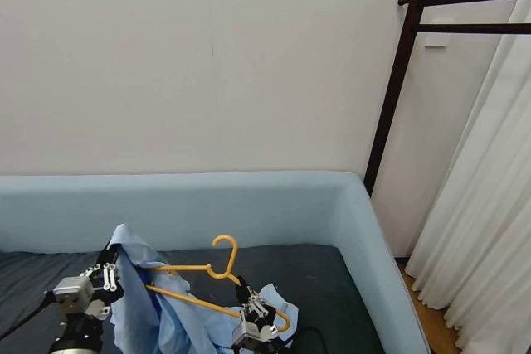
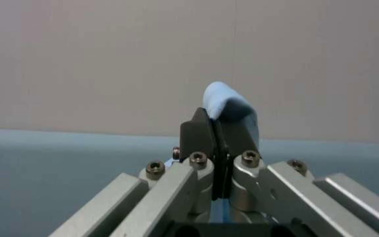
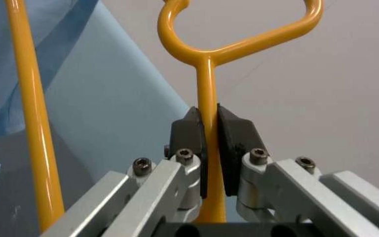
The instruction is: Pick up the clothes from the sofa and hang them on the clothes hanger.
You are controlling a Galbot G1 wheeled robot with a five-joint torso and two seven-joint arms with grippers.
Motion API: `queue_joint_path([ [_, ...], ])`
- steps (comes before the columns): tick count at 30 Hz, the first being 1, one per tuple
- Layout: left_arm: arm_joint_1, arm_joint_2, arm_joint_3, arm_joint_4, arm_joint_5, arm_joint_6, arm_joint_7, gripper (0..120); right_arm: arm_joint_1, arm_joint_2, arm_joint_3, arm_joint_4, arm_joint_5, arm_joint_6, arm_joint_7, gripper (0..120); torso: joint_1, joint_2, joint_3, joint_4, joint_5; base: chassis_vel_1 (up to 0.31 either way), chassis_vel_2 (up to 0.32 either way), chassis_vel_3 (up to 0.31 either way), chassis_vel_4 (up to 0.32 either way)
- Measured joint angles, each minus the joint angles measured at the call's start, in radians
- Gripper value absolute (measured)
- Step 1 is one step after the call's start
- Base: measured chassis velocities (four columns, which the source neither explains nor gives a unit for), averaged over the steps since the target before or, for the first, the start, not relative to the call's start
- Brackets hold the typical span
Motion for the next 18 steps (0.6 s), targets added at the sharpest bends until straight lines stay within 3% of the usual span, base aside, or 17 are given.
queue_joint_path([
  [11, 0.018, -0.028, 0.090, 0.049, 0.083, -0.072, 0.072, 0, 0.175, 0.085, -0.019, -0.077, 0.116, -0.035, 0.008, 4, 0.000, 0.000, 0.000, 0.0001, 0.0000, 0.000, 0.000, 0.000, 0.000],
  [18, 0.030, -0.035, 0.116, 0.080, 0.129, -0.143, 0.142, 0, 0.291, 0.075, -0.010, -0.051, 0.206, -0.054, 0.005, 4, 0.000, 0.000, 0.000, 0.0001, 0.0001, 0.000, 0.000, 0.000, 0.000],
])
